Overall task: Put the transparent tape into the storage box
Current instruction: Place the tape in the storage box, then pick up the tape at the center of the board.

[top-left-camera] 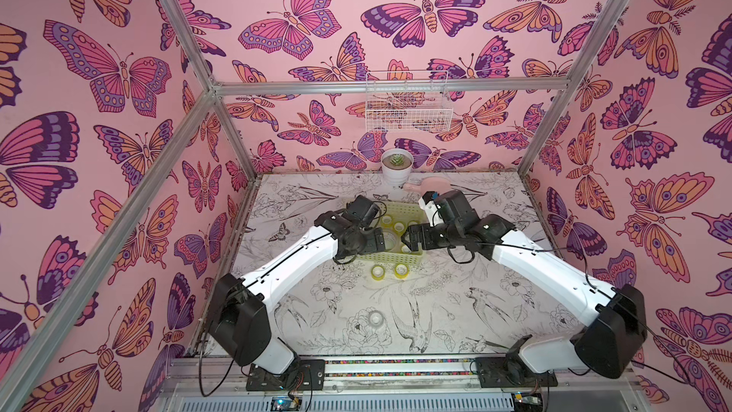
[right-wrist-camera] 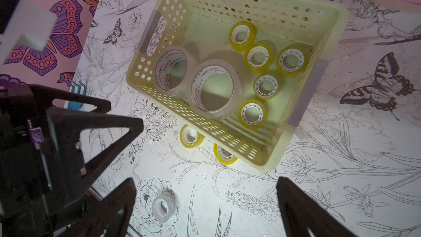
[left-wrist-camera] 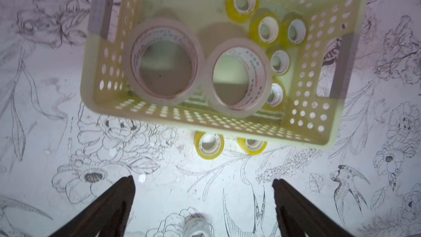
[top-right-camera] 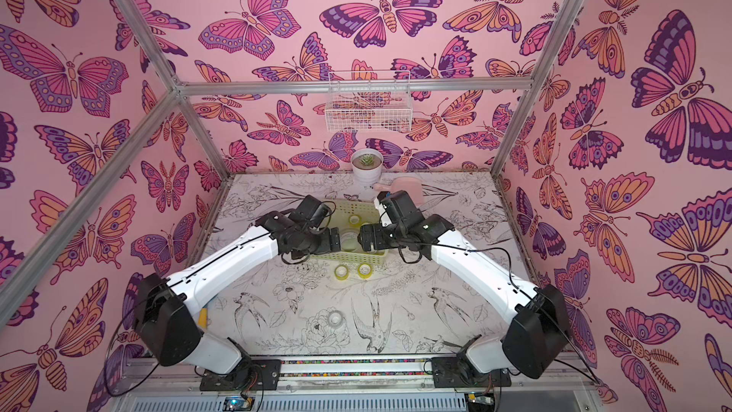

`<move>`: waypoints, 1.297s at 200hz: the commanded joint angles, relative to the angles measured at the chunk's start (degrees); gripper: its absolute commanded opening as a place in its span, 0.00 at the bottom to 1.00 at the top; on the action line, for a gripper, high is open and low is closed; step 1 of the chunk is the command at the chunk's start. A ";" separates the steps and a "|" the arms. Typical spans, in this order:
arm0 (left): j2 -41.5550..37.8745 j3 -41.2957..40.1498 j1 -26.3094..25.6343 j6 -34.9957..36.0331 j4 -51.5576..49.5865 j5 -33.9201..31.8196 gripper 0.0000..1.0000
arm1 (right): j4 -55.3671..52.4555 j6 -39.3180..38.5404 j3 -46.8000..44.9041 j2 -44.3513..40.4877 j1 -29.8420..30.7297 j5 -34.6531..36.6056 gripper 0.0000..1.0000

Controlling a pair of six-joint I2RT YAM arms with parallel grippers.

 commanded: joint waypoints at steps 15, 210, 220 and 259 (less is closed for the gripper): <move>-3.14 -7.37 -2.23 -6.37 0.96 -1.95 1.00 | 0.69 0.95 1.40 1.36 1.76 -0.65 0.99; 14.16 -7.42 -4.03 -8.97 10.02 0.43 0.72 | -3.66 -0.99 -3.19 -3.64 2.91 -1.31 0.99; 14.61 -7.16 -4.03 -8.81 10.25 0.26 0.70 | -3.76 -1.02 -3.22 -3.66 2.78 -1.29 0.99; 16.77 -6.62 -4.04 -8.39 11.55 0.32 0.65 | -3.73 -1.31 -3.22 -3.91 2.80 -1.80 0.99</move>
